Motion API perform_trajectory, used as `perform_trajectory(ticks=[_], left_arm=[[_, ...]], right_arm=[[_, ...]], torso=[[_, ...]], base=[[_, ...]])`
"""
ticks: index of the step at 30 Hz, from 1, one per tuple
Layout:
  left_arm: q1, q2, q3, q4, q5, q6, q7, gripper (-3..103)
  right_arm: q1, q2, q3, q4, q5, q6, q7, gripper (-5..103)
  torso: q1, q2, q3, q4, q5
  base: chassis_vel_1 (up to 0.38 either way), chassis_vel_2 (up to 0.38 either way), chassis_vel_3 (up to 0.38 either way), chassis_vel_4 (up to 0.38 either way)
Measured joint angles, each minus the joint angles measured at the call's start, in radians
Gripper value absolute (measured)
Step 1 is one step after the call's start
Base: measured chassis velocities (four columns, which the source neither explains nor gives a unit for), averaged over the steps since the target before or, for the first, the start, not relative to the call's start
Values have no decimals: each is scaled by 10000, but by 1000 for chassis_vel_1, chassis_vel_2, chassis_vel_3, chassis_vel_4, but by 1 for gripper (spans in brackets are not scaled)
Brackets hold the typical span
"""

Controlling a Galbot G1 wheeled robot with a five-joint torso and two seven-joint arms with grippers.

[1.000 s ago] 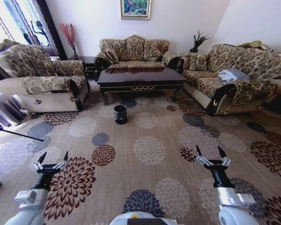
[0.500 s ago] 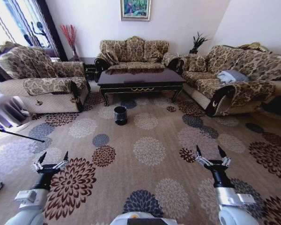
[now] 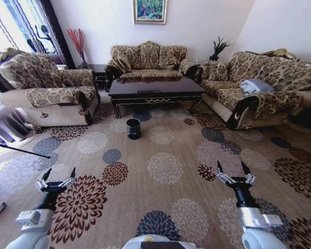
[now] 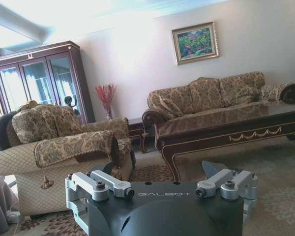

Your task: Move to the front of the table and pick up the trash from the floor, then place it into the trash bin.

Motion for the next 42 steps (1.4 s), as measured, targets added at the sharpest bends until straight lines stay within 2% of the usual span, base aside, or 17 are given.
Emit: perform_trajectory(ticks=[34, 42], left_arm=[[0, 0, -1, 0, 0, 0, 0, 100], [0, 0, -1, 0, 0, 0, 0, 100]], right_arm=[[0, 0, 0, 0, 0, 0, 0, 100], [0, 0, 0, 0, 0, 0, 0, 100]], torso=[[752, 1698, 944, 0, 0], [790, 1787, 1002, 0, 0]], base=[[0, 0, 0, 0], [0, 0, 0, 0]])
